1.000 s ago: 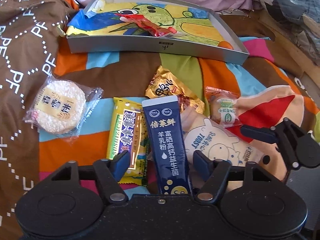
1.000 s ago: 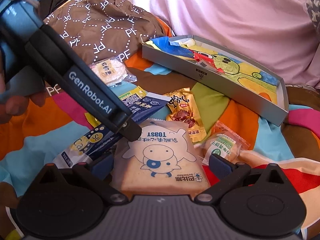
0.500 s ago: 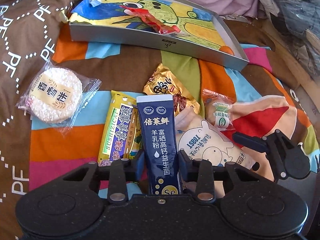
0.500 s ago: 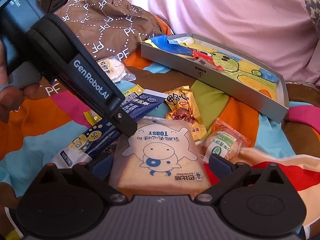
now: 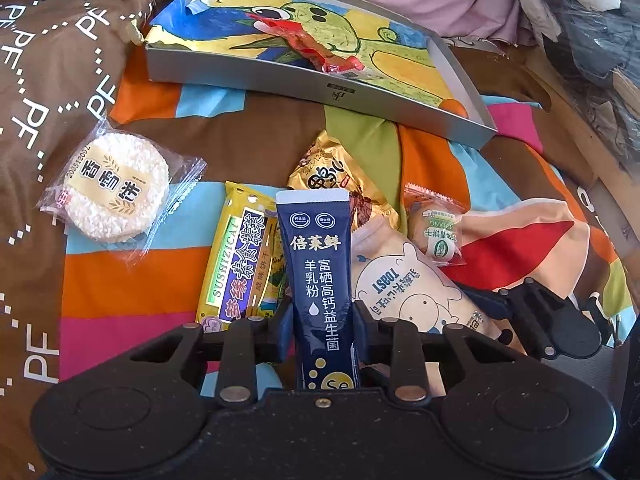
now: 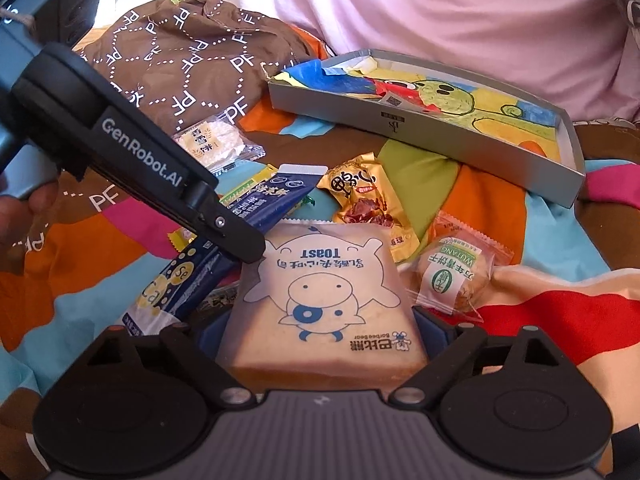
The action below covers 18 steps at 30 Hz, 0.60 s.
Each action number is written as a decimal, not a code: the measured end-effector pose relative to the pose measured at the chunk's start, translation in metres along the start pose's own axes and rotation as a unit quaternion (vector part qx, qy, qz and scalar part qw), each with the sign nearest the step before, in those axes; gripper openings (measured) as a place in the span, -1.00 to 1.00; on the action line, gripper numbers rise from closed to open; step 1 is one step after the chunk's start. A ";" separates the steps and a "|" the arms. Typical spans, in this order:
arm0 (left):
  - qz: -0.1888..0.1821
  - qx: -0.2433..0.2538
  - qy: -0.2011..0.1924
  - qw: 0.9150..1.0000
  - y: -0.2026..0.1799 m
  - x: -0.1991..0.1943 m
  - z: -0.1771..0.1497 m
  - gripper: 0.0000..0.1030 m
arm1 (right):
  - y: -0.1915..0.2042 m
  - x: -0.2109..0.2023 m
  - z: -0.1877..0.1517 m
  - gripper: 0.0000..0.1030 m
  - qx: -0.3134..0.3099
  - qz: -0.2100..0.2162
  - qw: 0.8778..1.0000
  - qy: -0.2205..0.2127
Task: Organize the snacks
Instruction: 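Close the left tool on the blue stick while the right tool grasps the TOAST bag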
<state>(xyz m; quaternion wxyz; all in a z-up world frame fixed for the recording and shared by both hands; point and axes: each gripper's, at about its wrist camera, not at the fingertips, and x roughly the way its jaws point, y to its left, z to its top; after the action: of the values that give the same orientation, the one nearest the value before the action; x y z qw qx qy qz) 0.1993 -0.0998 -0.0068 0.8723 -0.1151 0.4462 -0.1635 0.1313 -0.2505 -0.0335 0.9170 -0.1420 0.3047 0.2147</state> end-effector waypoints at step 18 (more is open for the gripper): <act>0.001 -0.015 -0.020 1.000 0.005 -0.017 0.003 -0.40 | 0.020 -0.006 0.000 0.54 -0.051 -0.017 0.998 -0.011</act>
<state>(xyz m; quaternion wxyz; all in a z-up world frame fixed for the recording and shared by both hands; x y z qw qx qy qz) 0.1932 -0.0886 0.0061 0.8793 -0.1307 0.4316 -0.1532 0.1174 -0.2354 -0.0325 0.9154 -0.1913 0.2804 0.2163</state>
